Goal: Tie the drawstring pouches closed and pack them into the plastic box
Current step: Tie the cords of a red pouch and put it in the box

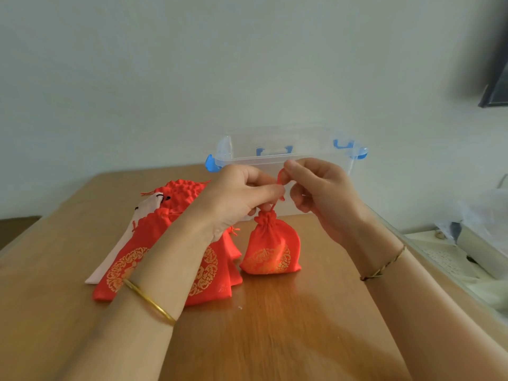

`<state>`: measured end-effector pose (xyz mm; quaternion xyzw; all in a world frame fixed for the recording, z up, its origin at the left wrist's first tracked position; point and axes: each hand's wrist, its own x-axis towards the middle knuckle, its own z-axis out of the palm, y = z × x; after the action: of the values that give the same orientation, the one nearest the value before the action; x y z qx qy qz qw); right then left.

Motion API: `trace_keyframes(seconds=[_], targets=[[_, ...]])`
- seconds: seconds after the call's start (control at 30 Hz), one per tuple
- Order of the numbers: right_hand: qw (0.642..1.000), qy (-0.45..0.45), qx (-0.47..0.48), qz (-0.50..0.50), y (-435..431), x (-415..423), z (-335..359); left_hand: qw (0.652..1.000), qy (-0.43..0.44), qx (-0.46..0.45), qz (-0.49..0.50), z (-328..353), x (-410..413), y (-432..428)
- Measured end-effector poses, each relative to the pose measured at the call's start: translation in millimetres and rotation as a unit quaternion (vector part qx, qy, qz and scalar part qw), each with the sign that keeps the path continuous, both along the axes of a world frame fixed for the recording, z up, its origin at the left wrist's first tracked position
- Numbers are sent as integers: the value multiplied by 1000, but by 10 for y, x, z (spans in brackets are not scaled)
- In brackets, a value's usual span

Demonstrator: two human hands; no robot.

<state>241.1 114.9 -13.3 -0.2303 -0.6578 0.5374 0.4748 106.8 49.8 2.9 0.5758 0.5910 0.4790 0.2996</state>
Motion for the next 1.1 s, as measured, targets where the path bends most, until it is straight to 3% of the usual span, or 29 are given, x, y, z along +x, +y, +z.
trace_keyframes(seconds=[0.17, 0.33, 0.47, 0.6, 0.83, 1.1], targets=[[982, -24, -156, 105, 29, 23, 11, 999, -46, 11, 12, 1, -27, 13], [985, 14, -141, 96, 24, 22, -20, 996, -76, 23, 27, 0, -40, 11], [1000, -20, -15, 10, 1, -16, -53, 993, -84, 35, 73, -40, -34, 44], [987, -76, 135, -37, -33, -108, -96, 990, -79, 56, 100, -51, -28, 65], [967, -79, 214, -111, -60, -143, -127, 988, -74, 70, 116, -44, -12, 75], [904, -161, 352, -181, -52, -140, -129, 986, -118, 57, 107, -21, -40, 73]])
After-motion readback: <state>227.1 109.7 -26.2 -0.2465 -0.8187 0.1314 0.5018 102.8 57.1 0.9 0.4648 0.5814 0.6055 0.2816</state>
